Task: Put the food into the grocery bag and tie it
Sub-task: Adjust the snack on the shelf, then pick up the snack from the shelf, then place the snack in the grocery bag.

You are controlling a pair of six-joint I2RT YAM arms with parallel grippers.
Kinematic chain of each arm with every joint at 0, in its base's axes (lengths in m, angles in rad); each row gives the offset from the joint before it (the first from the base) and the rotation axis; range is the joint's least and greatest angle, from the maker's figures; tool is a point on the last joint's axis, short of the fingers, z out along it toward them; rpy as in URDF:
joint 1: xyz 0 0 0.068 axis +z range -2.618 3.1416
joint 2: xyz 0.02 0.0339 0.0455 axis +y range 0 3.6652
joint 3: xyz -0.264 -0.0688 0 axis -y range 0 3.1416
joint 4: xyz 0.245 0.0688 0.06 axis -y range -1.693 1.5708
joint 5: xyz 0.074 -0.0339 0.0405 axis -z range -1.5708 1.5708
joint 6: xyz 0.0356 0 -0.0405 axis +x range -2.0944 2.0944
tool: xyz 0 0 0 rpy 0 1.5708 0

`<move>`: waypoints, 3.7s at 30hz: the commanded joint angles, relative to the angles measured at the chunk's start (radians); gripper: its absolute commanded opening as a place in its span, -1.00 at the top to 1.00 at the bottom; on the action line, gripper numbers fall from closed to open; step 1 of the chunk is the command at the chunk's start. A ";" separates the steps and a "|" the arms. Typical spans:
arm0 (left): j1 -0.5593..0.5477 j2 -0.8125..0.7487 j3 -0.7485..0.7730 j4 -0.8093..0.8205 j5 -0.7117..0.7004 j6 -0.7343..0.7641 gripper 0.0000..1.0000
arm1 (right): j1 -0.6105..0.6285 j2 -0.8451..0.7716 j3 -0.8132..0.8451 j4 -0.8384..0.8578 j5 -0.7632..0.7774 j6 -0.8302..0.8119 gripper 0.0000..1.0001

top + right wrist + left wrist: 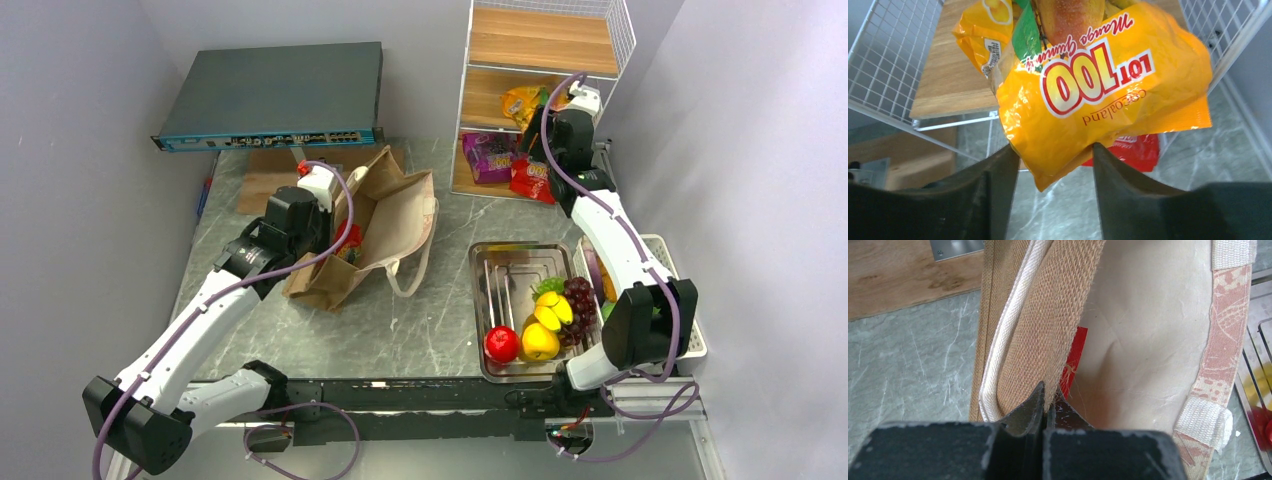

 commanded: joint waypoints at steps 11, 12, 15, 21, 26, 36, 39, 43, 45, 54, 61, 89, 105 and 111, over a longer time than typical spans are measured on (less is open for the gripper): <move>-0.005 0.003 0.038 0.013 0.006 0.012 1.00 | 0.004 0.101 0.158 -0.072 0.028 -0.030 -0.69; -0.005 0.003 0.039 0.014 0.006 0.013 1.00 | 0.004 0.113 0.169 -0.079 0.034 -0.034 -0.69; -0.005 0.001 0.038 0.014 0.006 0.013 1.00 | 0.005 0.140 0.197 -0.084 0.055 -0.044 -0.61; -0.004 0.001 0.039 0.015 0.005 0.012 1.00 | 0.004 0.154 0.216 -0.073 0.083 -0.060 0.07; -0.006 0.002 0.039 0.015 0.003 0.012 1.00 | 0.005 0.157 0.218 -0.079 0.075 -0.074 0.69; -0.006 0.004 0.036 0.014 -0.004 0.015 1.00 | 0.004 0.076 0.180 -0.095 0.043 -0.071 1.00; -0.007 0.004 0.036 0.014 -0.007 0.014 1.00 | 0.004 0.027 0.157 -0.098 0.020 -0.068 1.00; -0.007 0.004 0.034 0.016 -0.012 0.015 1.00 | 0.004 -0.028 0.126 -0.114 -0.011 -0.052 1.00; -0.006 0.006 0.034 0.016 -0.014 0.016 1.00 | 0.004 -0.051 0.110 -0.119 -0.036 -0.048 1.00; -0.008 0.012 0.034 0.014 -0.019 0.018 1.00 | 0.020 -0.147 0.060 -0.138 -0.097 -0.026 1.00; -0.009 0.013 0.035 0.013 -0.023 0.017 1.00 | 0.072 -0.189 0.060 -0.169 -0.075 -0.046 1.00; -0.019 0.015 0.035 0.011 -0.023 0.018 1.00 | 0.478 -0.340 0.103 -0.303 -0.075 -0.231 1.00; -0.024 0.012 0.037 0.011 -0.031 0.019 1.00 | 0.527 -0.333 0.155 -0.375 -0.365 -0.242 1.00; -0.027 0.006 0.036 0.010 -0.022 0.021 1.00 | 0.571 -0.327 0.122 -0.361 -0.427 -0.210 1.00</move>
